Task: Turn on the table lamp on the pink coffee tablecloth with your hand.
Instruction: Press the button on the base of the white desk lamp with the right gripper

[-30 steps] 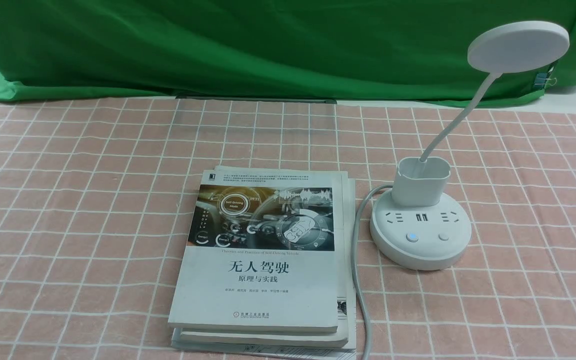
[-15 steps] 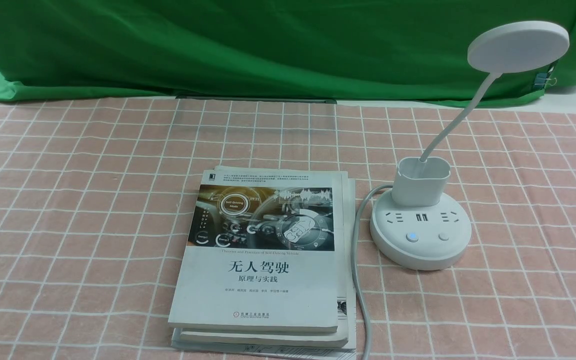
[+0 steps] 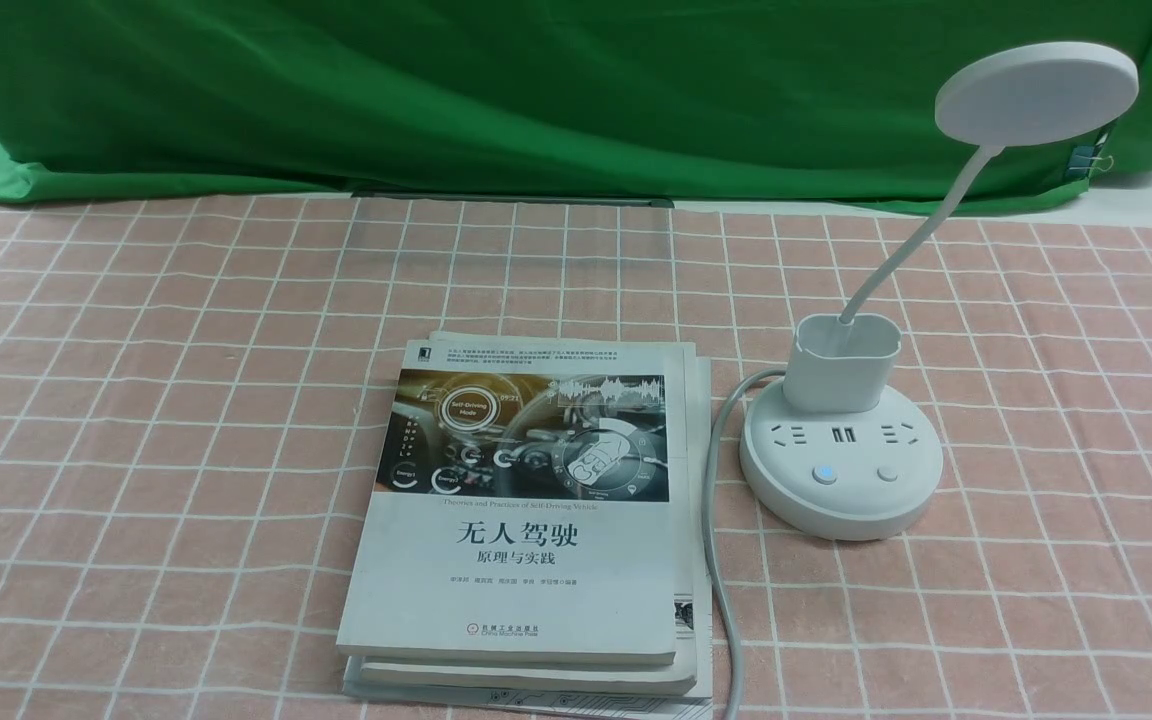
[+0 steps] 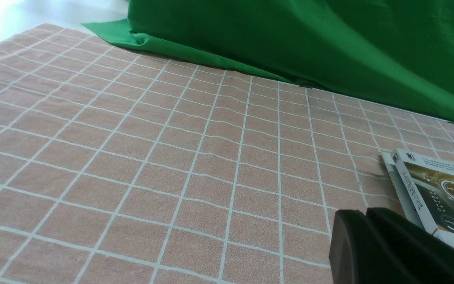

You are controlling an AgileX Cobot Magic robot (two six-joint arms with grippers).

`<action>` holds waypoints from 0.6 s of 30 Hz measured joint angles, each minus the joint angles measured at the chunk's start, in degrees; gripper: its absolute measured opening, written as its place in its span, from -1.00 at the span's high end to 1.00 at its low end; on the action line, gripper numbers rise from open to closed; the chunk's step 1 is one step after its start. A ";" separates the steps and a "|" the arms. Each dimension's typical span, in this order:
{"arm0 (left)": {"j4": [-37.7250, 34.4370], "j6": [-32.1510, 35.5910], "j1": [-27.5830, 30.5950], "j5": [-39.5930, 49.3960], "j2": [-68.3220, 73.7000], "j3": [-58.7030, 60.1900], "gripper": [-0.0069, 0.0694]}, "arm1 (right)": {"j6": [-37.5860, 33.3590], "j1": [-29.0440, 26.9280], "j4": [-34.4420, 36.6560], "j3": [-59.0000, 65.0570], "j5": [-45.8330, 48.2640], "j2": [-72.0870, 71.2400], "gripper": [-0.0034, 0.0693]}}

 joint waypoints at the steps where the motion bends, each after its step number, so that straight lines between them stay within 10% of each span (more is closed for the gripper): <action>1: 0.00 0.00 0.00 0.00 0.00 0.00 0.77 | 0.00 0.00 0.00 0.00 0.00 0.00 0.61; 18: 0.00 0.00 0.00 0.00 0.00 0.00 0.77 | -0.62 0.00 0.00 0.00 0.00 0.00 0.50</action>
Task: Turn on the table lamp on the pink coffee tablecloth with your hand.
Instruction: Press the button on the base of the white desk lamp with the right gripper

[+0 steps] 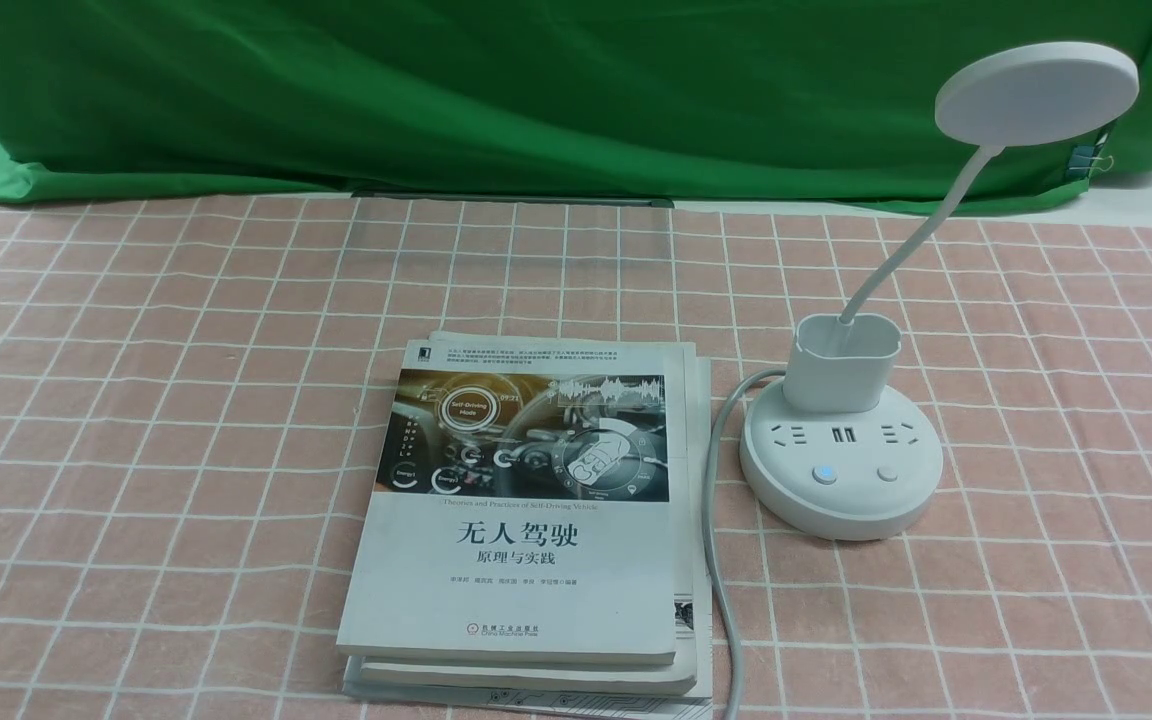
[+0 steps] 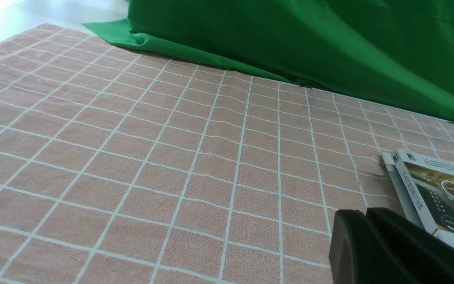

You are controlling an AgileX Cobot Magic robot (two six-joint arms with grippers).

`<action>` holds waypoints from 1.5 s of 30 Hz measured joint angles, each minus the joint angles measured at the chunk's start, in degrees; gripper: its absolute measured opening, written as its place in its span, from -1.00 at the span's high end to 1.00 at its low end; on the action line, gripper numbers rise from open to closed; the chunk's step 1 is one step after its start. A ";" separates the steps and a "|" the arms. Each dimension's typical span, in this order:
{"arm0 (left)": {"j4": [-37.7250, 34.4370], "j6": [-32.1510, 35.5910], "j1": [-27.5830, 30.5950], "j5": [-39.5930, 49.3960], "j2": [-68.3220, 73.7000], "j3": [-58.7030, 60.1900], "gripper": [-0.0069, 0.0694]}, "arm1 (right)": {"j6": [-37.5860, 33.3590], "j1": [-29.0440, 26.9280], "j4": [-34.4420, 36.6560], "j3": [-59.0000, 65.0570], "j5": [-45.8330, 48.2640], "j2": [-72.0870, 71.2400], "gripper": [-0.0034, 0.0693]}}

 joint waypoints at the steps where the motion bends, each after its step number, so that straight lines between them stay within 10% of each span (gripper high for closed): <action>1: 0.00 0.00 0.00 0.00 0.00 0.00 0.77 | -0.97 0.00 0.00 0.00 0.00 0.00 0.49; 18: 0.00 0.00 0.00 0.00 0.00 0.00 0.77 | -5.12 0.00 0.00 0.00 -1.71 0.00 0.37; 27: 0.00 0.00 0.00 0.00 0.00 0.00 0.77 | 12.98 0.00 0.05 0.00 -8.62 0.00 0.35; 45: 0.00 0.00 0.00 0.00 0.00 0.00 0.77 | 21.10 0.00 0.05 0.00 -16.89 0.00 0.34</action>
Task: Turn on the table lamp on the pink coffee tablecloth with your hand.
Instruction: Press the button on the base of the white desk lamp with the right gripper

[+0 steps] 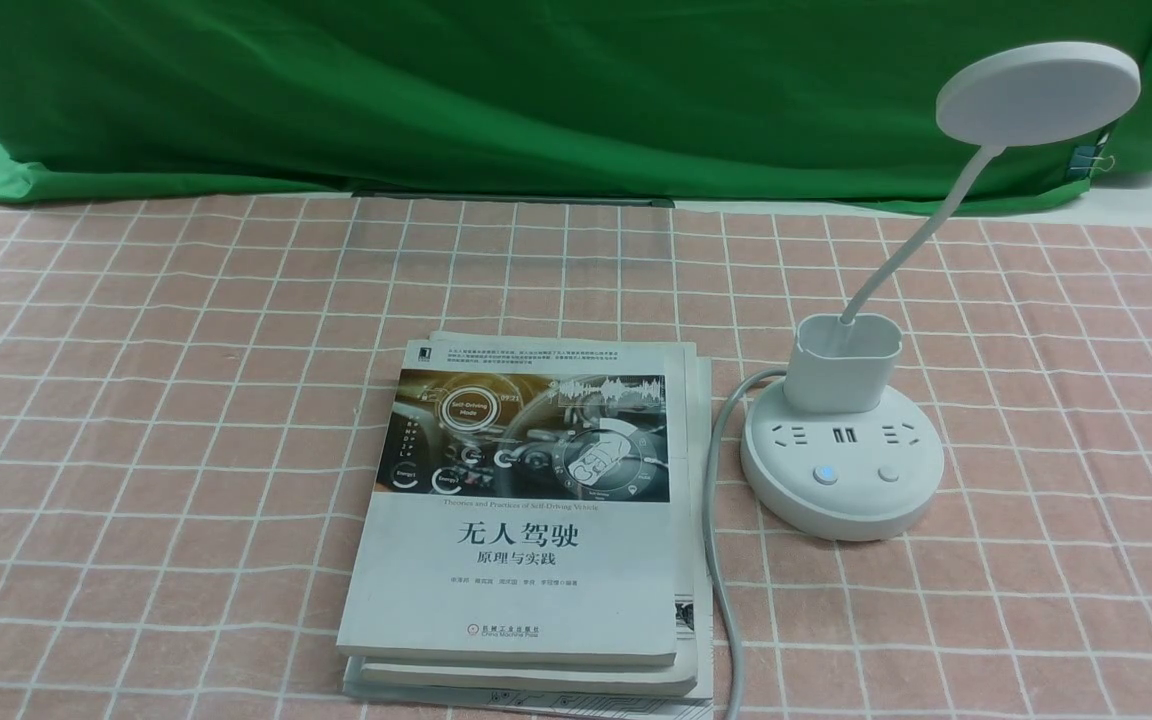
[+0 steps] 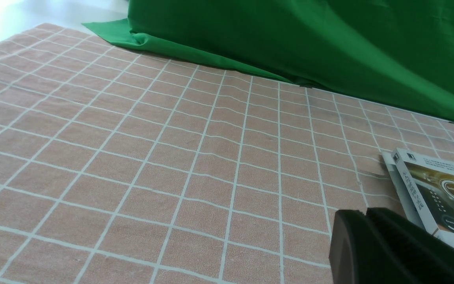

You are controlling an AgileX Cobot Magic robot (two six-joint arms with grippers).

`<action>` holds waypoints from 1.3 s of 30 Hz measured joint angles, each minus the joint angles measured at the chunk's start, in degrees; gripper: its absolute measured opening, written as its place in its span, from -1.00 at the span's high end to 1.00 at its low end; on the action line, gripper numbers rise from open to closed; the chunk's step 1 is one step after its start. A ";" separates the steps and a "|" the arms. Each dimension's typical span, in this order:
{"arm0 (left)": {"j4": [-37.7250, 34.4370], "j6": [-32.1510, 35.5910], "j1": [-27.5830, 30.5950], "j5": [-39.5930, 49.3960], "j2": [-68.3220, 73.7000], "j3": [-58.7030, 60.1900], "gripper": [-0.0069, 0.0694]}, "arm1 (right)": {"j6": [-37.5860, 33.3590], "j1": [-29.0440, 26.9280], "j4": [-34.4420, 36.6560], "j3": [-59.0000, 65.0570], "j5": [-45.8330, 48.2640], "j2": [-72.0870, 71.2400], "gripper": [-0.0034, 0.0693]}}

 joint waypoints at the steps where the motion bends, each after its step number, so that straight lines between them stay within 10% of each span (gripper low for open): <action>1: 0.00 0.00 0.00 0.00 0.00 0.00 0.77 | 0.32 0.01 0.00 -0.09 0.57 0.00 0.39; 5: 0.00 0.00 0.00 0.00 0.00 0.00 0.77 | -2.99 2.44 0.00 -8.05 9.72 6.46 0.77; 14: 0.00 0.00 0.00 0.00 0.00 0.00 0.77 | -20.96 17.19 0.17 -39.24 42.53 42.28 0.82; 39: 0.00 0.00 0.00 0.00 0.00 0.00 0.77 | -27.24 15.87 0.33 -45.59 45.12 57.44 0.82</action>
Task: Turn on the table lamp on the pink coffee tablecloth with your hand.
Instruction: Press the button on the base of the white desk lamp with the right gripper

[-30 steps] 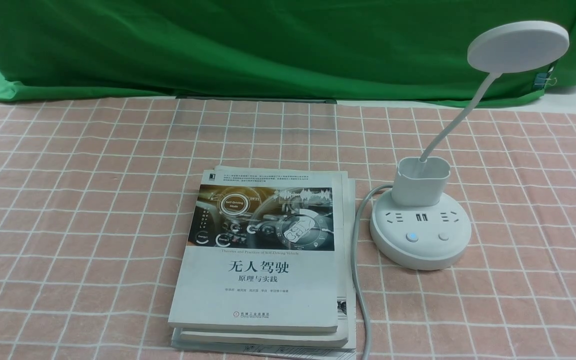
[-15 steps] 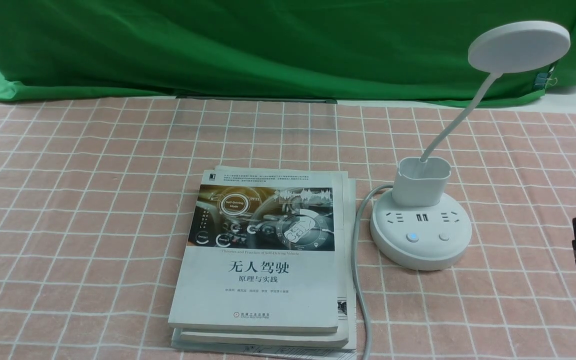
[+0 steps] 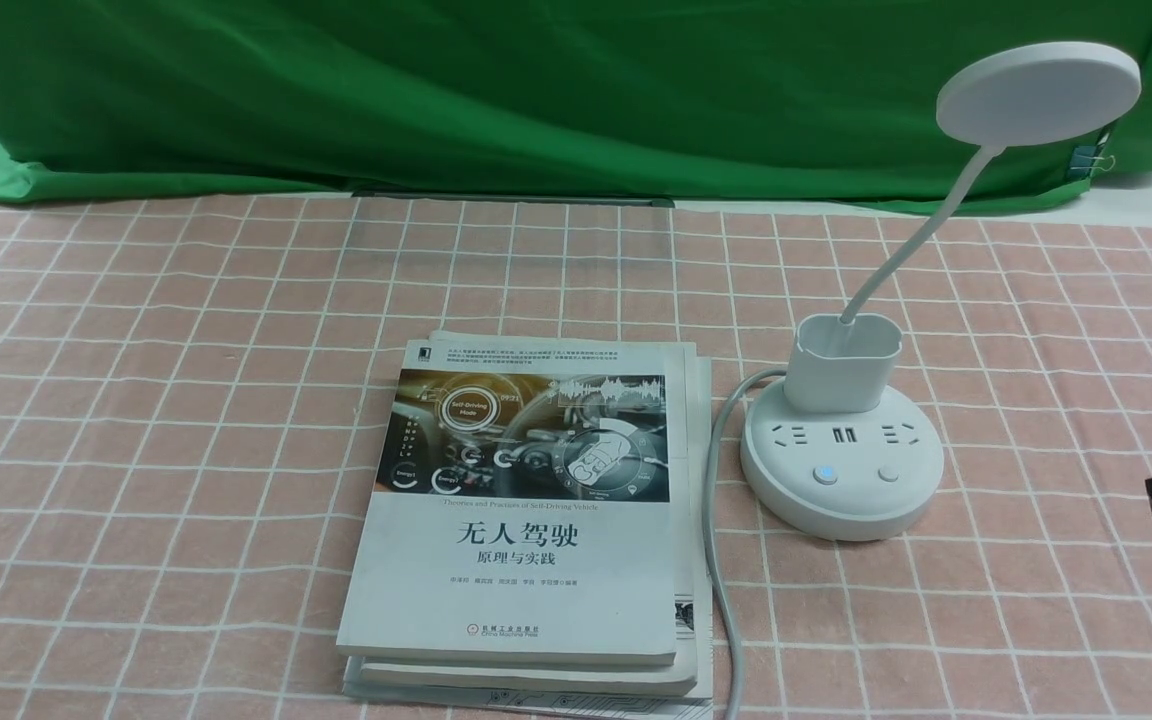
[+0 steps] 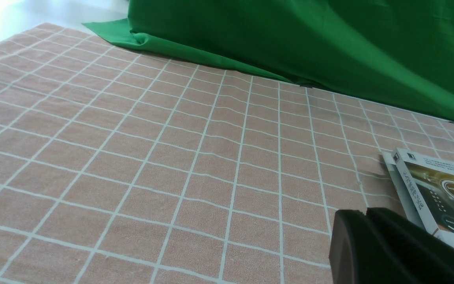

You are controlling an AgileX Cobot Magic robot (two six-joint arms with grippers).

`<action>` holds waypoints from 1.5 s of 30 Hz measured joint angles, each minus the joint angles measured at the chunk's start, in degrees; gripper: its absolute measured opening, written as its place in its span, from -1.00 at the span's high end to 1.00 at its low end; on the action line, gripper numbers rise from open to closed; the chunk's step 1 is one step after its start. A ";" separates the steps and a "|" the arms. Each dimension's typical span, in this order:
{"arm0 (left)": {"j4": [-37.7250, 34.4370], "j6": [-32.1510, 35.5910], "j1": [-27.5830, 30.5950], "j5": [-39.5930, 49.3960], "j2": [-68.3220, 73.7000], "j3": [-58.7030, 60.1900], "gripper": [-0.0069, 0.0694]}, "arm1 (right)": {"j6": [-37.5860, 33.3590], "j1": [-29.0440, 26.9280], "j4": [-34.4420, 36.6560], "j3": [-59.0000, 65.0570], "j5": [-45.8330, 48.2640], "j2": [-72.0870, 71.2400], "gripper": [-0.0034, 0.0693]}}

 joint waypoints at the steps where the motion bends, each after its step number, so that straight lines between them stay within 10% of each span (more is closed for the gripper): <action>1: 0.00 0.00 0.00 0.00 0.00 0.00 0.77 | -1.66 -2.64 0.98 -0.01 0.64 2.18 0.82; 45: 0.00 0.00 0.00 0.00 0.00 0.00 0.77 | -18.49 -9.03 22.65 -0.30 -7.09 18.44 0.82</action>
